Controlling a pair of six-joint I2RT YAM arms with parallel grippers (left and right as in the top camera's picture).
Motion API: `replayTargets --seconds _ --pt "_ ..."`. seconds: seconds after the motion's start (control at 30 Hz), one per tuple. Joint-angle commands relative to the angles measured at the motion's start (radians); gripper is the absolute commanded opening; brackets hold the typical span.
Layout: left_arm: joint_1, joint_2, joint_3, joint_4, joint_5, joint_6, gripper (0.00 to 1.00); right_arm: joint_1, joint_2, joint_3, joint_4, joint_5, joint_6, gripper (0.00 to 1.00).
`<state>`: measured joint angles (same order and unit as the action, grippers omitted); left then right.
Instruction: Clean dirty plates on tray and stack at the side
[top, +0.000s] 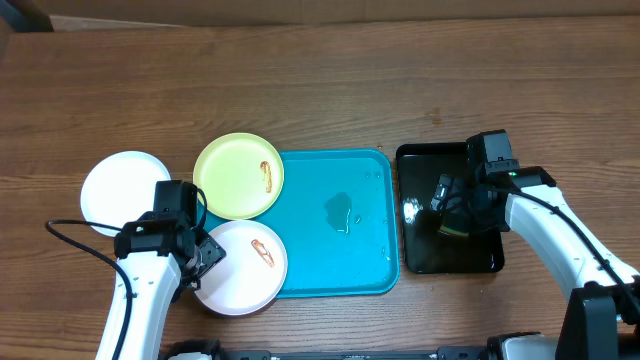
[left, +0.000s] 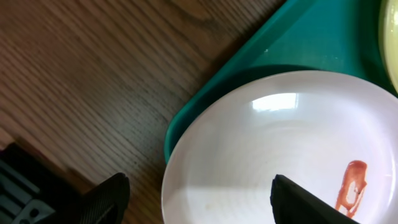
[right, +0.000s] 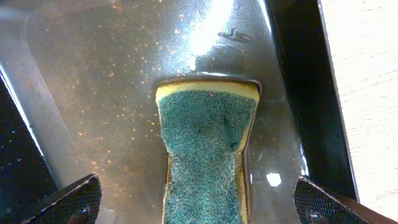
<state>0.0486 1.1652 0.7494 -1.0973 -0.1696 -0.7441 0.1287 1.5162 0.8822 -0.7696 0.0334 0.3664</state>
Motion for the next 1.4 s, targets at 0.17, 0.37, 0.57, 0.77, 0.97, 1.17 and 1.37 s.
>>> replayTargets --seconds 0.17,0.37,0.57,0.77,0.97,1.17,1.37 --pt "0.005 0.058 -0.023 0.025 0.073 0.146 0.79 -0.001 -0.001 0.000 0.005 0.010 0.004 1.00" --pt "0.005 0.103 -0.038 0.044 0.110 0.188 0.83 -0.001 -0.001 0.000 0.005 0.010 0.004 1.00" --pt "0.005 0.142 -0.057 0.092 0.105 0.210 0.83 -0.001 -0.001 0.000 0.005 0.010 0.004 1.00" --pt "0.005 0.144 -0.060 0.096 0.148 0.236 0.82 -0.001 -0.001 0.000 0.005 0.010 0.004 1.00" --pt "-0.002 0.144 -0.060 0.081 0.289 0.343 0.88 -0.001 -0.001 0.000 0.005 0.010 0.004 1.00" --pt "-0.021 0.144 -0.061 0.097 0.302 0.372 0.91 -0.001 -0.001 0.000 0.005 0.010 0.004 1.00" --pt "-0.042 0.144 -0.061 0.153 0.489 0.457 0.93 -0.001 -0.001 0.000 0.005 0.010 0.004 1.00"
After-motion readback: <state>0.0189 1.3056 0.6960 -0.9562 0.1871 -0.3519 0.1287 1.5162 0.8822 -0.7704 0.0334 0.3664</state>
